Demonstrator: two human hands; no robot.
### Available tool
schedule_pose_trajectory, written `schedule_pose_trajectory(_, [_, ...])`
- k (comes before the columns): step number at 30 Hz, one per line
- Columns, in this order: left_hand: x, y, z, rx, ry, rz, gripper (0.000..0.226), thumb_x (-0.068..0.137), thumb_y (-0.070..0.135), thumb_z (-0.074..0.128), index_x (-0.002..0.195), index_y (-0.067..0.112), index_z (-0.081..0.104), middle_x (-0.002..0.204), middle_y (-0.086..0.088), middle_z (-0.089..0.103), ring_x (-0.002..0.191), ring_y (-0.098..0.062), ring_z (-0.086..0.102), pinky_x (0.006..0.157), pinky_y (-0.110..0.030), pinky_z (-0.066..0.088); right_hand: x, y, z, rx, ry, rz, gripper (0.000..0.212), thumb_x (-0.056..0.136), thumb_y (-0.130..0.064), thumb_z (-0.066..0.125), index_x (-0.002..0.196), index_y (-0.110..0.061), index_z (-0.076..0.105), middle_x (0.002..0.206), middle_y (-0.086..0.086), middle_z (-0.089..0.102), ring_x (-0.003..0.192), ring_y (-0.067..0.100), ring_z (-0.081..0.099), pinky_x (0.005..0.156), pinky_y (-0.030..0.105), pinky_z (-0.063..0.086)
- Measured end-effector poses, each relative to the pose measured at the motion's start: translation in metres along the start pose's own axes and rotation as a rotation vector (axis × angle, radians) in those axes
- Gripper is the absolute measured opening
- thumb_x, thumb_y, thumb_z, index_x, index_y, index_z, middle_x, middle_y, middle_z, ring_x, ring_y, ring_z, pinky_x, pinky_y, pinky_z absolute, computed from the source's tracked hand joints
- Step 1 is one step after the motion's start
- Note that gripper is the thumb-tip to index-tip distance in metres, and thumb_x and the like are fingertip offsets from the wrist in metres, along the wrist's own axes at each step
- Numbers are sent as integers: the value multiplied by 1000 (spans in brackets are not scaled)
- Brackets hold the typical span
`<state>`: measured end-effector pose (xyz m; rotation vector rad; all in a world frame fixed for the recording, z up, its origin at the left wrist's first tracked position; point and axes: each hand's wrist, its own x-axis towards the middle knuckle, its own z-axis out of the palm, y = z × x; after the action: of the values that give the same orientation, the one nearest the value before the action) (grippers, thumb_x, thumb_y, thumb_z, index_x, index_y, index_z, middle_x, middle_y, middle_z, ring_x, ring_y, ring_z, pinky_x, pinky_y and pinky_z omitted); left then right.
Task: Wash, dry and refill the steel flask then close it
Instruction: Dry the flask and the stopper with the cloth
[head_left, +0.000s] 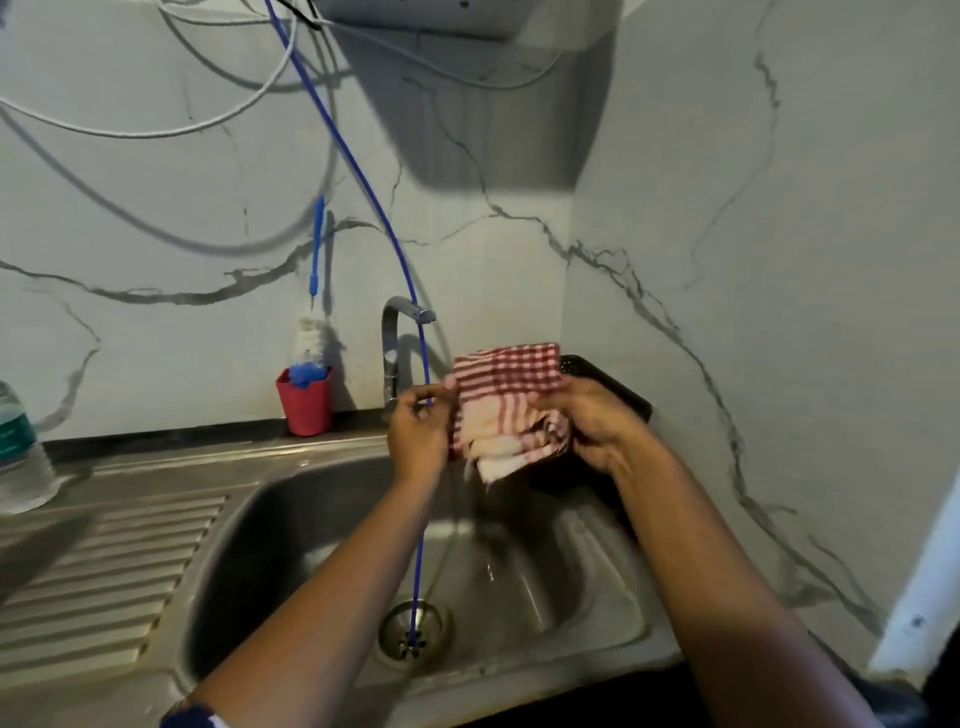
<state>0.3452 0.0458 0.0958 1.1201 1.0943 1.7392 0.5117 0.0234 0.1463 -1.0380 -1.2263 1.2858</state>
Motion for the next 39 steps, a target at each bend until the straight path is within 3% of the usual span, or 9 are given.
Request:
schedule_pose_trajectory(3, [20, -3, 34, -11, -91, -405, 39, 95, 47, 49, 103, 10, 60, 71, -3, 63, 62, -19, 58, 54, -28, 46, 26, -28, -30, -92, 161, -55, 21, 86, 6, 50, 89, -10, 62, 77, 7, 70, 66, 19, 65, 60, 29, 54])
schedule_pose_trajectory(5, [19, -1, 51, 76, -240, -524, 35, 94, 40, 53, 109, 9, 60, 71, 1, 62, 84, -22, 57, 72, -32, 47, 41, -42, -44, -185, 205, -53, 18, 87, 4, 51, 90, -11, 61, 83, 9, 68, 70, 21, 64, 61, 31, 54])
schedule_pose_trajectory(7, [18, -4, 67, 109, -307, -561, 41, 93, 35, 57, 125, 10, 54, 93, 1, 54, 106, -25, 52, 88, -33, 42, 56, -49, -52, -245, 243, -35, 16, 86, 4, 51, 92, -7, 61, 87, 13, 67, 72, 24, 64, 68, 36, 54])
schedule_pose_trajectory(11, [17, -26, 84, 41, -345, -586, 35, 96, 13, 48, 130, 8, 52, 76, 2, 62, 71, -14, 53, 55, -22, 43, 83, -51, -63, -362, 317, 20, 21, 86, 3, 51, 105, 1, 59, 81, 15, 64, 68, 25, 62, 58, 32, 53])
schedule_pose_trajectory(15, [19, -49, 80, -8, -285, -513, 29, 97, 9, 41, 123, 17, 53, 95, -7, 63, 74, -16, 56, 64, -28, 47, 107, -44, -63, -620, 277, 152, 30, 89, -1, 51, 118, 8, 53, 81, 14, 59, 63, 22, 58, 43, 24, 47])
schedule_pose_trajectory(25, [25, -74, 68, -70, -298, -493, 28, 98, 10, 40, 118, 23, 54, 90, -1, 65, 81, -16, 60, 67, -32, 48, 143, 6, -60, -1156, -37, 650, 41, 92, -20, 56, 128, 0, 50, 134, 19, 48, 118, 33, 50, 92, 42, 47])
schedule_pose_trajectory(28, [25, -73, 72, -53, -307, -476, 26, 99, 12, 41, 117, 25, 54, 90, 0, 65, 80, -15, 61, 70, -33, 51, 147, 3, -62, -1236, 20, 523, 37, 94, -14, 50, 127, 2, 52, 128, 17, 54, 89, 24, 58, 72, 34, 49])
schedule_pose_trajectory(36, [46, -82, 100, 119, -226, -377, 13, 93, 25, 51, 102, 30, 60, 112, -9, 67, 103, -28, 63, 96, -46, 49, 110, 13, -79, -1111, 413, -113, 26, 91, -8, 51, 113, -14, 64, 117, 8, 63, 106, 23, 58, 90, 29, 46])
schedule_pose_trajectory(39, [41, -68, 94, 202, -316, -401, 43, 94, 43, 53, 130, 22, 51, 129, -9, 59, 119, -31, 54, 103, -47, 43, 89, 27, -74, -1004, 494, -294, 23, 92, -11, 52, 110, -17, 65, 114, 3, 66, 103, 19, 60, 84, 20, 41])
